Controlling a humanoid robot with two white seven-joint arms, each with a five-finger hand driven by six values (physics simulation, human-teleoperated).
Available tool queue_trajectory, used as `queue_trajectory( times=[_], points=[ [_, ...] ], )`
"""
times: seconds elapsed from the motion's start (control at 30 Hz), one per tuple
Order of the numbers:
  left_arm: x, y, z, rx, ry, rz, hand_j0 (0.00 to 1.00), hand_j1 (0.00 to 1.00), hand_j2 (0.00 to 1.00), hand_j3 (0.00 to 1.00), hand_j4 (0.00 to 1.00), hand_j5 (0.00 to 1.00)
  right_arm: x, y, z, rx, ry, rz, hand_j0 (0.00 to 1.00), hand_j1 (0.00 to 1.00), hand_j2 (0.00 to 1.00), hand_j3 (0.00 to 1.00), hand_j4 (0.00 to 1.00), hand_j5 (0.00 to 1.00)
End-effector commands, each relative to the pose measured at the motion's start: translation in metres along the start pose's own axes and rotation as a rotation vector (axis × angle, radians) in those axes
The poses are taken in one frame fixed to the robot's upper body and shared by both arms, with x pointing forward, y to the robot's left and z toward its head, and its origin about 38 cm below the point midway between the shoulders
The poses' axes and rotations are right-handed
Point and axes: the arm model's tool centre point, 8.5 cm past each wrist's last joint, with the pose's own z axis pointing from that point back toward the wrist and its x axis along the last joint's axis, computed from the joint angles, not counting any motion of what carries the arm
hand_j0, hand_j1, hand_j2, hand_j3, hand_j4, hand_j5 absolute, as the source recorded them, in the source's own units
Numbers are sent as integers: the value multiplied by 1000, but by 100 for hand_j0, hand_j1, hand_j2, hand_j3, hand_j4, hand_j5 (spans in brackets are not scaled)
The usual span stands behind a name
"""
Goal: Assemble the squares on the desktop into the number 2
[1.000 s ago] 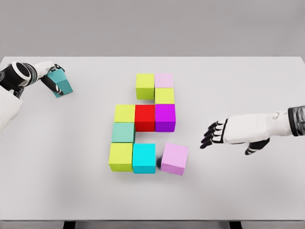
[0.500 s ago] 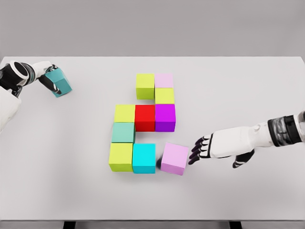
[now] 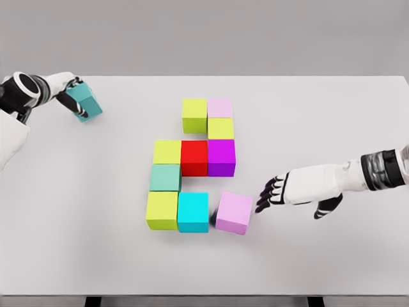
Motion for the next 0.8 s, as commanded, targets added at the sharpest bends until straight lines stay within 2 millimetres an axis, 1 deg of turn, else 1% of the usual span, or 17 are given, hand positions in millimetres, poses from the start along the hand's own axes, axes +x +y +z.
queue_trajectory(
  times=[0.0,0.17,0.27,0.4,0.53,0.63,0.7,0.77],
  points=[
    [10,1,5,11,-30,-18,60,60,60,60,60,60,-2,0,-1,-5,2,-8,100,100,100,100,100,100],
    [27,0,15,25,-86,-41,60,60,60,60,60,60,-3,1,-3,-3,1,-13,100,100,100,100,100,100],
    [33,-1,19,29,-107,-52,60,60,60,60,60,60,-4,1,-4,1,3,-10,100,100,100,100,100,100],
    [38,-10,16,16,-106,-86,60,60,60,60,60,60,-4,2,-7,11,5,1,100,100,100,100,100,100],
    [40,-15,15,8,-105,-104,60,60,60,60,60,60,-5,-4,-7,2,5,13,100,100,100,100,100,100],
    [46,-19,18,7,-125,-119,60,60,60,60,60,60,-4,-11,-10,-8,-4,27,100,100,100,100,100,100],
    [49,-24,17,0,-123,-140,60,60,60,60,60,60,-2,-14,-16,-12,-16,34,100,100,100,100,100,100],
    [55,-29,16,-7,-134,-141,60,60,60,60,60,60,-2,-15,-16,-13,-18,34,100,100,100,100,100,100]
  ],
)
